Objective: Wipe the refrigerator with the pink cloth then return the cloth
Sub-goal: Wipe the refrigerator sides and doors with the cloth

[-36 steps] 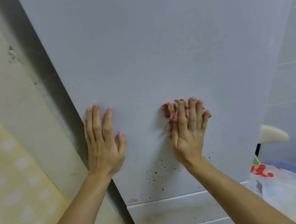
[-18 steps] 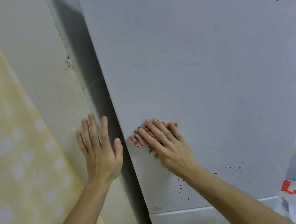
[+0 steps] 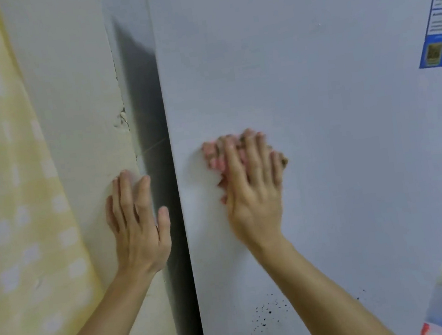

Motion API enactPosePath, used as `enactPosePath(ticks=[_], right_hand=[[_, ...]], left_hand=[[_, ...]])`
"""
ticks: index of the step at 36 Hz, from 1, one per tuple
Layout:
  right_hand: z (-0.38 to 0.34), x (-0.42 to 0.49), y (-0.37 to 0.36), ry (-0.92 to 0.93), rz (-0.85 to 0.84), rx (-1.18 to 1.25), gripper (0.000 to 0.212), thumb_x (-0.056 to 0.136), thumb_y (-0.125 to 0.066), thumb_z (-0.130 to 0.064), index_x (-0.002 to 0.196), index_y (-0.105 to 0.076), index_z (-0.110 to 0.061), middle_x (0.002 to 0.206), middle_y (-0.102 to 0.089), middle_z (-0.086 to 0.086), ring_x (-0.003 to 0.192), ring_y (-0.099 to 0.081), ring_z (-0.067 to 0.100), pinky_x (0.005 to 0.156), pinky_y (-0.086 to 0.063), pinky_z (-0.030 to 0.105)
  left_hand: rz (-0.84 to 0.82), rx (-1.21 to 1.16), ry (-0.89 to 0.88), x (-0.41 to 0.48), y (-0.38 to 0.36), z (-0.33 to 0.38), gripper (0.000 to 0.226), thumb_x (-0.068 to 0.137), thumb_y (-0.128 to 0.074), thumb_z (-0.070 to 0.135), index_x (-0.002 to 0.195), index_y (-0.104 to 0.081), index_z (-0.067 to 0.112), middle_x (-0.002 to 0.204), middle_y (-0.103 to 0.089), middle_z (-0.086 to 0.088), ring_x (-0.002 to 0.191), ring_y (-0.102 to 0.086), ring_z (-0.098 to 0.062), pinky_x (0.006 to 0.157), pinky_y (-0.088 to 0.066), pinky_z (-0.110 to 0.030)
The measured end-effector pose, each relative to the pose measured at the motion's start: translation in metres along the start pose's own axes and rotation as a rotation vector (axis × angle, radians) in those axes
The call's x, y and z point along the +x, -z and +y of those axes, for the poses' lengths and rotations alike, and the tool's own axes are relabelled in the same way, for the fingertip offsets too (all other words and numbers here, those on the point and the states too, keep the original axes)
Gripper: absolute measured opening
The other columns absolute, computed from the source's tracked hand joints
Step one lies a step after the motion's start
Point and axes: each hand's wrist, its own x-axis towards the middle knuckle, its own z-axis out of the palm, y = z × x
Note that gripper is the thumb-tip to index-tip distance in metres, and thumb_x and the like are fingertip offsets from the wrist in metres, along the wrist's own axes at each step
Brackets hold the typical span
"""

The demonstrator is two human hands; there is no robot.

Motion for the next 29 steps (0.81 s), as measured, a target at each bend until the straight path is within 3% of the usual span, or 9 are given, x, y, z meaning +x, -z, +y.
enactPosePath(ticks=[4, 9, 12, 15, 18, 20, 23, 29], right_hand=[[-0.009, -0.047, -0.004, 0.272, -0.219, -0.029, 0.082, 0.088, -0.074, -0.014, 0.162, -0.038, -0.019, 0.171, -0.025, 0.011, 0.161, -0.019, 0.027, 0.132, -0.014, 0.046], [0.009, -0.056, 0.009, 0.47, -0.359, -0.056, 0.09, 0.082, -0.065, -0.015, 0.165, -0.031, -0.022, 0.174, -0.018, 0.009, 0.162, -0.013, 0.025, 0.133, -0.007, 0.044], [0.034, -0.041, 0.02, 0.316, -0.258, -0.037, 0.086, 0.082, -0.065, -0.017, 0.163, -0.035, -0.023, 0.171, -0.021, 0.01, 0.162, -0.016, 0.024, 0.132, -0.007, 0.042], [0.084, -0.016, 0.039, -0.03, -0.052, -0.056, 0.055, 0.105, -0.041, -0.021, 0.16, -0.038, -0.011, 0.168, -0.024, 0.018, 0.159, -0.018, 0.034, 0.13, -0.007, 0.05], [0.121, 0.02, 0.056, -0.431, 0.137, -0.012, 0.061, 0.102, -0.039, -0.009, 0.162, -0.032, -0.007, 0.171, -0.015, 0.026, 0.16, -0.009, 0.04, 0.127, -0.002, 0.056], [0.119, 0.038, 0.055, -0.553, 0.197, 0.007, 0.066, 0.1, -0.04, -0.006, 0.165, -0.027, -0.009, 0.172, -0.011, 0.024, 0.161, -0.006, 0.04, 0.128, 0.002, 0.054], [0.098, 0.054, 0.042, -0.514, 0.242, 0.022, 0.068, 0.098, -0.044, -0.005, 0.164, -0.029, -0.006, 0.172, -0.016, 0.024, 0.16, -0.01, 0.041, 0.128, 0.0, 0.053], [0.021, 0.068, 0.003, -0.141, 0.145, 0.065, 0.056, 0.102, -0.043, -0.014, 0.157, -0.044, -0.004, 0.165, -0.033, 0.025, 0.156, -0.027, 0.043, 0.13, -0.011, 0.051]], left_hand=[[0.039, 0.008, -0.001, 0.013, -0.003, 0.003, 0.059, 0.104, -0.045, 0.02, 0.159, -0.032, 0.004, 0.167, -0.022, -0.028, 0.157, -0.018, -0.044, 0.128, -0.016, -0.056], [0.047, 0.047, 0.004, 0.021, -0.002, -0.001, 0.063, 0.103, -0.045, 0.023, 0.161, -0.029, 0.004, 0.17, -0.02, -0.024, 0.16, -0.012, -0.04, 0.128, -0.013, -0.059], [0.051, 0.04, 0.012, 0.027, -0.003, -0.004, 0.064, 0.103, -0.044, 0.023, 0.162, -0.027, 0.003, 0.171, -0.018, -0.021, 0.16, -0.01, -0.038, 0.128, -0.01, -0.058], [0.062, 0.038, -0.009, 0.029, -0.005, -0.008, 0.063, 0.104, -0.043, 0.022, 0.161, -0.028, 0.002, 0.17, -0.019, -0.022, 0.16, -0.012, -0.04, 0.128, -0.011, -0.058], [0.065, 0.038, -0.024, 0.028, -0.007, -0.011, 0.062, 0.104, -0.04, 0.023, 0.161, -0.027, 0.001, 0.17, -0.019, -0.023, 0.16, -0.011, -0.04, 0.128, -0.012, -0.06], [0.066, 0.031, -0.02, 0.028, -0.007, -0.011, 0.062, 0.104, -0.04, 0.023, 0.161, -0.027, 0.0, 0.17, -0.019, -0.022, 0.16, -0.011, -0.04, 0.127, -0.013, -0.061], [0.076, 0.019, -0.007, 0.029, -0.009, -0.009, 0.062, 0.104, -0.04, 0.023, 0.159, -0.029, -0.001, 0.169, -0.02, -0.022, 0.16, -0.012, -0.04, 0.127, -0.014, -0.063], [0.083, -0.014, -0.019, 0.029, -0.008, -0.009, 0.061, 0.103, -0.041, 0.023, 0.158, -0.031, -0.001, 0.167, -0.025, -0.023, 0.158, -0.017, -0.041, 0.126, -0.016, -0.062]])
